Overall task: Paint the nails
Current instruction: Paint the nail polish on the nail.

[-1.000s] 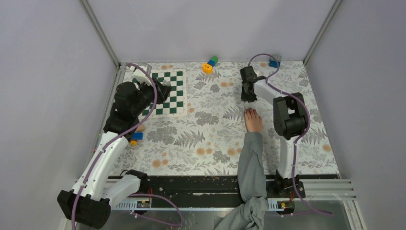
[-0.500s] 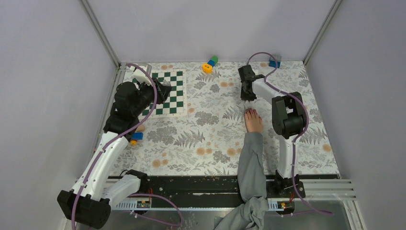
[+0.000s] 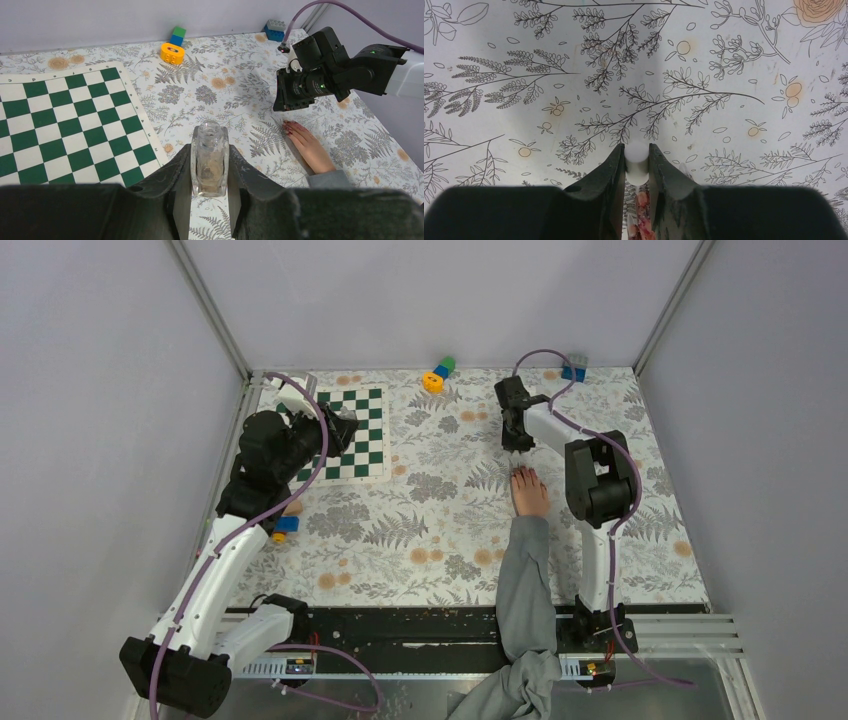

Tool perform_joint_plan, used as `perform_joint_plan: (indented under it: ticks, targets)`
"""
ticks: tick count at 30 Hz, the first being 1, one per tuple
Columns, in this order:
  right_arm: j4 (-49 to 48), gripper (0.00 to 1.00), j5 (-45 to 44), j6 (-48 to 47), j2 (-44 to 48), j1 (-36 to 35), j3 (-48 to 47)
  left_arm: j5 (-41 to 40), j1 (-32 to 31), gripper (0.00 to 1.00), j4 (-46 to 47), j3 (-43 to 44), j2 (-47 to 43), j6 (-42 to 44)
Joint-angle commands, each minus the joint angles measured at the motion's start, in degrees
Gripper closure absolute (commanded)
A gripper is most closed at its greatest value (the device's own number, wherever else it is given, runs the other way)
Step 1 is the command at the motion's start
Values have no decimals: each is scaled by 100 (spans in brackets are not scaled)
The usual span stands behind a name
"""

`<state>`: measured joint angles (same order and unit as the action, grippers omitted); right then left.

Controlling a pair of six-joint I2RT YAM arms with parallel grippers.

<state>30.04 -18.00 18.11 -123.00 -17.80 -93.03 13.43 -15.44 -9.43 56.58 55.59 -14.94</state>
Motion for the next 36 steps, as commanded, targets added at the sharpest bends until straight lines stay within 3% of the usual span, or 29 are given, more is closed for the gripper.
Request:
perform_joint_plan:
  ticks: [1,36]
  targets:
    - [150,100,-249,-84,-79,-100,-281,-134,20,100,337,30,-31,62]
    - [-401,100,342,-281,515,-88,547,-90,17,100,437,-127,-140,-33]
